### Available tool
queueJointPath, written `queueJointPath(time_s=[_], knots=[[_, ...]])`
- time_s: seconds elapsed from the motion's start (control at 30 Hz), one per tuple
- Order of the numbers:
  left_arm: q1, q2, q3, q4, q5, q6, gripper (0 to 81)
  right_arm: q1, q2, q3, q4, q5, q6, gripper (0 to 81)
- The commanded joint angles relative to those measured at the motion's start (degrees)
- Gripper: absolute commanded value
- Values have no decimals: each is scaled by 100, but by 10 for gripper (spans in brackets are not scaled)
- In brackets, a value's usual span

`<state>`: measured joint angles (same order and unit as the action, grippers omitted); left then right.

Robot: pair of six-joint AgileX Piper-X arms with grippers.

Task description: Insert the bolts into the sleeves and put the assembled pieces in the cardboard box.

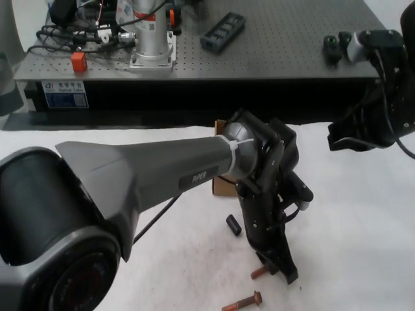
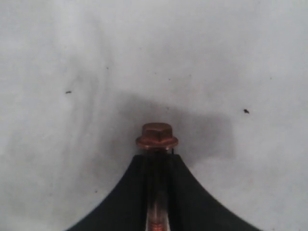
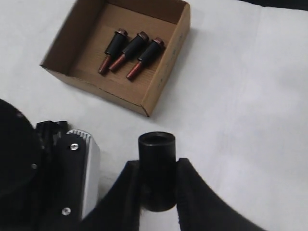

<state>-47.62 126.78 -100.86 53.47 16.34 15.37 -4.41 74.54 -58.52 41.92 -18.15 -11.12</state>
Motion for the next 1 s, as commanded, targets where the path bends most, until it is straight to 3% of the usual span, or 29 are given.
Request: queueJointPath(time_s=[0.0, 0.13, 0.27, 0.37, 0.5, 0.63, 0.73, 0.97], knots=[[-110, 218, -71, -55, -6, -43, 6, -12, 200, -366, 227, -163, 49, 13], [212, -483, 174, -174, -111, -685, 6, -26, -330, 242, -277, -331, 160, 13], [818, -1797, 1348, -1488, -22, -1659, 6, -26, -1178, 1126, -793, -621, 456, 13], [1264, -2841, 2628, -3374, 825, -2409, 6, 93, -1613, 1838, -1113, -1324, 879, 13], [1621, -3789, 4153, -6141, 2040, -3877, 6, 656, -1769, 2760, -2128, -2622, 1444, 13], [1628, -3940, 4915, -8170, 2537, -5299, 6, 1538, -1654, 3149, -3503, -2642, 2247, 13], [1628, -3940, 5106, -8617, 2762, -5660, 6, 1981, -1470, 3153, -4361, -2423, 2852, 13], [1628, -3940, 5113, -8665, 2862, -5781, 6, 2211, -1124, 3153, -5636, -1884, 3594, 13]])
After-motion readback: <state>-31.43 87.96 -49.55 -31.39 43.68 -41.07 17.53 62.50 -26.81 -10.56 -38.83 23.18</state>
